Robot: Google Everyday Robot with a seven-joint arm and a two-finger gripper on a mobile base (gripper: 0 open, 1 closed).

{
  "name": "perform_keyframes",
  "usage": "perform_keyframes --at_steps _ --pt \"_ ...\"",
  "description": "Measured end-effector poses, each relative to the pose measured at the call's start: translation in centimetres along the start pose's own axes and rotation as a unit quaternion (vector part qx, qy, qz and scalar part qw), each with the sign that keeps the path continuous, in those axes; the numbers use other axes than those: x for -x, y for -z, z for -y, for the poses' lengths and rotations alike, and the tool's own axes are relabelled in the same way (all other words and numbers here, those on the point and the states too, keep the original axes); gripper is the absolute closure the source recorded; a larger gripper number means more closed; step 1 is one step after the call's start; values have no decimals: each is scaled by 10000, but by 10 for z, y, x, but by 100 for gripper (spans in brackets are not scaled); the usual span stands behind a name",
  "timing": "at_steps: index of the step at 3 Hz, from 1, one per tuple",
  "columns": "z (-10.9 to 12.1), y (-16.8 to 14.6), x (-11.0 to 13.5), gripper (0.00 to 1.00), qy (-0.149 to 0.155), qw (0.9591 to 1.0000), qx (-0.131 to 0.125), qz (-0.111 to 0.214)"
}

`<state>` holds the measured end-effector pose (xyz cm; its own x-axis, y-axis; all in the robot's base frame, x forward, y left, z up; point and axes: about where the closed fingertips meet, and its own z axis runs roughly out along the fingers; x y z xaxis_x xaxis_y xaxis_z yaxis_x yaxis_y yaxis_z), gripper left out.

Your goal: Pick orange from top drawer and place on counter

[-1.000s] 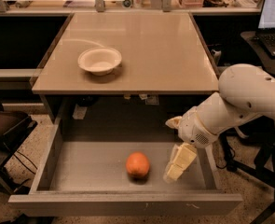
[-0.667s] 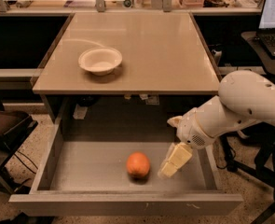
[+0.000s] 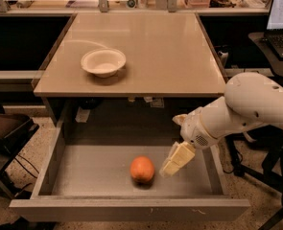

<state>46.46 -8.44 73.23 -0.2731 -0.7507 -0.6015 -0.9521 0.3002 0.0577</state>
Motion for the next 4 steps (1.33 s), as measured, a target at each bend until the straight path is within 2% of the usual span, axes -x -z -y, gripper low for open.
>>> perform_keyframes --at_steps 1,2,3,4 --pt "7 -14 -1 0 -146 9996 -241 29" --pt "19 -59 14 0 -374 9978 -434 342" --pt "37 -58 22 0 -386 9950 -760 518" --pt "37 -58 22 0 -386 9950 -759 518"
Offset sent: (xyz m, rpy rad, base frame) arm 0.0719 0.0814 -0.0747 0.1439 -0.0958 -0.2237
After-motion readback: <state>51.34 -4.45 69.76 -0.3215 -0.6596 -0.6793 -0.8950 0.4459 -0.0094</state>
